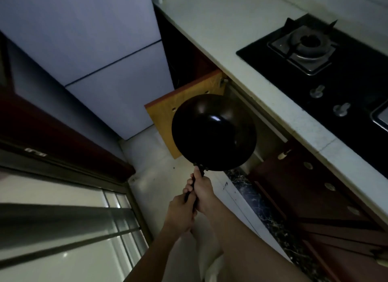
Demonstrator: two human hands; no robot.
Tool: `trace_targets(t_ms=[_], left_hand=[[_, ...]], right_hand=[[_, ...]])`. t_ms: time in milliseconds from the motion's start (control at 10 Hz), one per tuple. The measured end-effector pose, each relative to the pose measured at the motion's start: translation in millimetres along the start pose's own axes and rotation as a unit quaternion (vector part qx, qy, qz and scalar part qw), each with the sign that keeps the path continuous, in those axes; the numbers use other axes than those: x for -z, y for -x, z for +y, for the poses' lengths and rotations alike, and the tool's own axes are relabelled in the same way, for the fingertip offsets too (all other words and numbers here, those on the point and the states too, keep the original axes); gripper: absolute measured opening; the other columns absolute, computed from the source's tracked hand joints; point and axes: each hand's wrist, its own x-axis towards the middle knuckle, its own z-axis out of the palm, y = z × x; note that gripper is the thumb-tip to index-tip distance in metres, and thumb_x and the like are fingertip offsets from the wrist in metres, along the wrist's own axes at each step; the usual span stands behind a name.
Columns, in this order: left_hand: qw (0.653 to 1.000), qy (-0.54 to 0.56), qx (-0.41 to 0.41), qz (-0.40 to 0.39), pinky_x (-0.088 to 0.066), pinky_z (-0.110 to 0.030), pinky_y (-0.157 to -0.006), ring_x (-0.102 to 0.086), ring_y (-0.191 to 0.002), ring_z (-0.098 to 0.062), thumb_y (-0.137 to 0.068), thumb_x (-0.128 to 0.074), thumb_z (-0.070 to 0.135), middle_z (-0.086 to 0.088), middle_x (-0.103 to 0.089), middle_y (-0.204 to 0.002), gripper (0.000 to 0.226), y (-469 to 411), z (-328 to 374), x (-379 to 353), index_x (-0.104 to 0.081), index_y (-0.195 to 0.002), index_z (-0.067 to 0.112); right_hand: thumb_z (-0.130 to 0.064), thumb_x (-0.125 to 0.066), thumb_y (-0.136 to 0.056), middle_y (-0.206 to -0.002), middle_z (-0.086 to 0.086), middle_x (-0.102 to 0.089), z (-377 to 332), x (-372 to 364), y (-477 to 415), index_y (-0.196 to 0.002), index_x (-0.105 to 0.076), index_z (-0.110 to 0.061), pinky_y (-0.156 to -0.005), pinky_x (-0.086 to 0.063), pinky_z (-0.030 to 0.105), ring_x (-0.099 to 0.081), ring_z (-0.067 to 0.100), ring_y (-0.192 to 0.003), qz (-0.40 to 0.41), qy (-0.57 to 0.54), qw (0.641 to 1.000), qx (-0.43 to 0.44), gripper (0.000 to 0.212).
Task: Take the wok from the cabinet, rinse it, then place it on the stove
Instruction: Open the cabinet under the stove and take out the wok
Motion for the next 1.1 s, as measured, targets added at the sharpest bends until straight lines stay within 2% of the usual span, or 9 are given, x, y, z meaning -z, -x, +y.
trace_targets(t_ms=[100, 200, 300, 500, 600, 800, 1100], left_hand=[[1.000, 0.012, -0.003, 0.011, -0.036, -0.026, -0.042, -0.042, -0.038, -0.012, -0.103, -0.048, 0.030, 0.006, -0.047, -0.049, 0.037, 27.7, 6.4, 9.9, -0.053, -0.069, 0.017], [0.999, 0.019, -0.029, 0.026, -0.036, -0.026, -0.042, -0.045, -0.039, -0.016, -0.105, -0.047, 0.032, -0.002, -0.054, -0.051, 0.043, 48.8, 20.4, 17.3, -0.057, -0.068, 0.012], [0.997, 0.063, -0.040, 0.031, -0.032, -0.024, -0.036, -0.042, -0.035, -0.018, -0.106, -0.045, 0.032, -0.008, -0.054, -0.053, 0.046, 71.8, 39.8, 20.9, -0.056, -0.070, 0.006], [0.992, 0.097, -0.083, 0.026, -0.032, -0.024, -0.035, -0.039, -0.034, -0.017, -0.108, -0.042, 0.032, -0.008, -0.051, -0.054, 0.046, 107.5, 75.1, 14.1, -0.055, -0.074, 0.004], [0.989, 0.095, -0.112, 0.019, -0.033, -0.025, -0.036, -0.038, -0.035, -0.019, -0.108, -0.042, 0.032, -0.008, -0.050, -0.053, 0.048, 118.4, 93.8, 6.2, -0.053, -0.070, 0.004], [0.985, 0.071, -0.156, -0.025, -0.031, -0.028, -0.036, -0.035, -0.036, -0.020, -0.107, -0.041, 0.030, -0.009, -0.047, -0.052, 0.046, 133.6, 127.9, -19.0, -0.051, -0.070, 0.005], [0.968, -0.007, -0.201, -0.149, -0.032, -0.030, -0.039, -0.039, -0.035, -0.019, -0.106, -0.042, 0.031, -0.012, -0.046, -0.050, 0.049, 144.3, 173.4, -70.0, -0.052, -0.067, 0.004]], right_hand=[[-0.034, -0.046, -0.107, -0.058, 0.003, -0.042, -0.8, -12.3, 25.0, -0.081, -0.044, -0.010, -0.048, -0.042, 0.033, -0.039, 0.017, -0.044, -0.009, 0.023, 1.000, -0.001, 0.035], [-0.033, -0.045, -0.107, -0.059, 0.003, -0.041, -10.6, -24.7, 49.3, -0.081, -0.044, -0.011, -0.048, -0.041, 0.032, -0.038, 0.017, -0.045, -0.028, 0.035, 0.999, 0.005, 0.035], [-0.032, -0.044, -0.108, -0.058, 0.003, -0.041, -24.4, -34.9, 72.7, -0.079, -0.043, -0.011, -0.049, -0.041, 0.033, -0.038, 0.017, -0.043, -0.052, 0.052, 0.997, 0.026, 0.036], [-0.034, -0.043, -0.108, -0.058, 0.003, -0.040, -61.3, -43.0, 114.5, -0.078, -0.043, -0.011, -0.048, -0.043, 0.032, -0.039, 0.016, -0.041, -0.079, 0.078, 0.991, 0.076, 0.037], [-0.035, -0.044, -0.108, -0.056, 0.002, -0.041, -83.0, -41.4, 134.2, -0.080, -0.043, -0.010, -0.045, -0.040, 0.030, -0.037, 0.015, -0.039, -0.077, 0.072, 0.990, 0.095, 0.037], [-0.037, -0.045, -0.107, -0.056, 0.001, -0.041, -122.5, -21.4, 161.6, -0.086, -0.042, -0.011, -0.042, -0.040, 0.027, -0.037, 0.014, -0.038, -0.044, 0.061, 0.985, 0.152, 0.034], [-0.036, -0.049, -0.105, -0.056, 0.002, -0.043, -176.4, 35.1, 193.5, -0.085, -0.047, -0.009, -0.044, -0.041, 0.029, -0.039, 0.015, -0.041, 0.074, 0.003, 0.972, 0.224, 0.034]])
